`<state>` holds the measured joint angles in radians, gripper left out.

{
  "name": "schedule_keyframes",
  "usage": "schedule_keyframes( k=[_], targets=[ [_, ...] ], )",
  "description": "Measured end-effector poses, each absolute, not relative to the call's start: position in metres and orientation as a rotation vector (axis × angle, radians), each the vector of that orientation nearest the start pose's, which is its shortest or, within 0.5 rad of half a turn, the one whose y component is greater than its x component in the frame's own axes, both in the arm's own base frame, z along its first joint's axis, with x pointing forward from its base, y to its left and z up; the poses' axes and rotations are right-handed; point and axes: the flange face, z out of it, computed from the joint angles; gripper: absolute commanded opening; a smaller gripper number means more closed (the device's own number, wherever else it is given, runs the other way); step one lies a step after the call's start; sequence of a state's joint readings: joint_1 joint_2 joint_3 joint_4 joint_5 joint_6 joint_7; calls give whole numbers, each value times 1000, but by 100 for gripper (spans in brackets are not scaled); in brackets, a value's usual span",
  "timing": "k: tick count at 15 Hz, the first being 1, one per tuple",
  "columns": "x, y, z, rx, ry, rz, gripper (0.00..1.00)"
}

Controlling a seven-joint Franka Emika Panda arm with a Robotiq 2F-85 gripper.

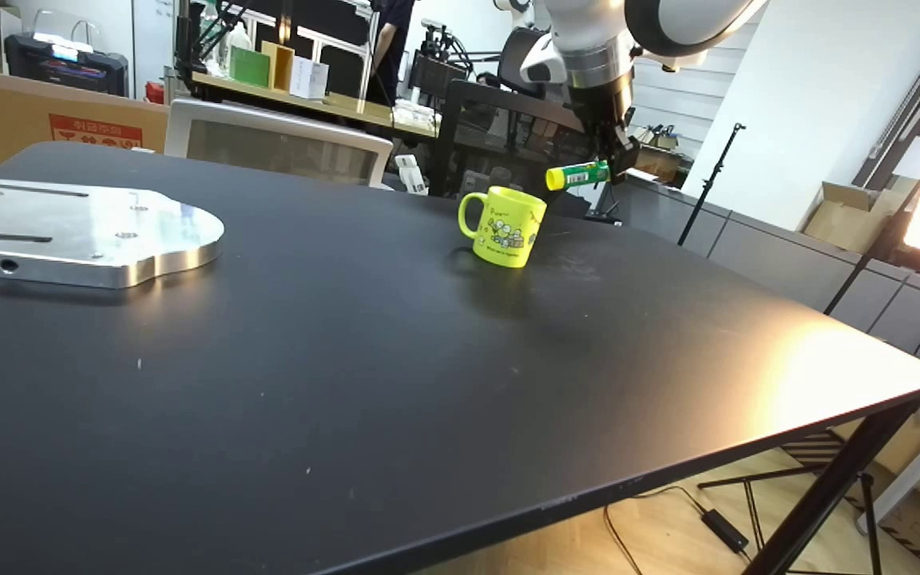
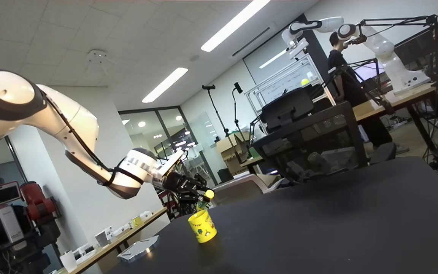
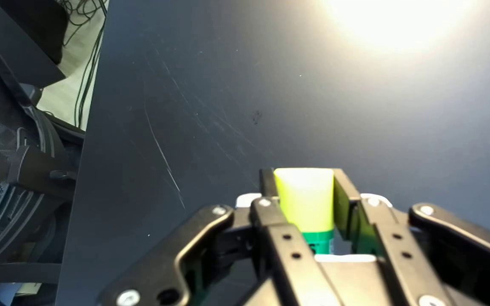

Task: Take the gluestick from the table and put it in the yellow cup then remove it and put it on the table then put it back in the yellow cup

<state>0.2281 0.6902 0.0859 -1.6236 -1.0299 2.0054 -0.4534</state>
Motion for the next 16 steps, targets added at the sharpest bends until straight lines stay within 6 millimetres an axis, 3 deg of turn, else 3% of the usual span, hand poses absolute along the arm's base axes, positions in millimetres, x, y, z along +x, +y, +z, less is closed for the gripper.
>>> schedule_keyframes(
  k=[4, 10, 16],
  targets=[
    [659, 164, 219, 1770, 1489, -385, 9],
    [668, 191, 224, 1546, 1448, -422, 9],
    [682, 211, 210, 1412, 1470, -459, 9]
  ],
)
